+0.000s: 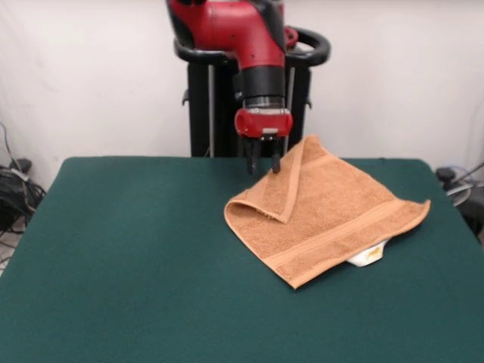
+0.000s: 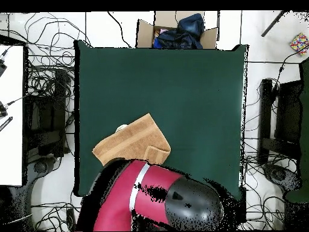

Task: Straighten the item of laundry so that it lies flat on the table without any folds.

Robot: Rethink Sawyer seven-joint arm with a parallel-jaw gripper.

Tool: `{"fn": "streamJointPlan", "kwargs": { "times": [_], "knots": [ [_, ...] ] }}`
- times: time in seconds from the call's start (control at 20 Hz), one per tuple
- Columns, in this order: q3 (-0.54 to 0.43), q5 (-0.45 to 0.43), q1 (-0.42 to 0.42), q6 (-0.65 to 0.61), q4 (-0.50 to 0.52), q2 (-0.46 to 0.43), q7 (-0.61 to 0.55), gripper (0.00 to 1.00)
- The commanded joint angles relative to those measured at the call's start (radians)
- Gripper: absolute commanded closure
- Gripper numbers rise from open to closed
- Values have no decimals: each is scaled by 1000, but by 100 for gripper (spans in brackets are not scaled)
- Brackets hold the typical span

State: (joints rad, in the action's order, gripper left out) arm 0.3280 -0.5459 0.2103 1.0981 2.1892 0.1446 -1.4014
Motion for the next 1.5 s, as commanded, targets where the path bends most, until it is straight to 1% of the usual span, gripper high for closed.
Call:
{"fn": "streamJointPlan", "kwargs": {
  "times": [0.05, 0.15, 0.4, 0.6, 0.7, 0.85, 1.05, 1.25, 1.5],
  "knots": [
    [-229, -327, 206, -546, -23, 168, -282, 0],
    [-236, -315, 213, -548, -21, 168, -269, 0],
    [-262, -284, 238, -561, 14, 206, -225, 0],
    [-276, -262, 245, -624, 32, 258, -197, 0],
    [-290, -252, 248, -633, 37, 273, -197, 0],
    [-319, -245, 258, -615, 39, 279, -209, 0],
    [-356, -229, 265, -592, 53, 313, -229, 0],
    [-374, -190, 247, -600, 41, 322, -235, 0],
    [-363, -137, 207, -610, -4, 294, -224, 0]
  ]
}}
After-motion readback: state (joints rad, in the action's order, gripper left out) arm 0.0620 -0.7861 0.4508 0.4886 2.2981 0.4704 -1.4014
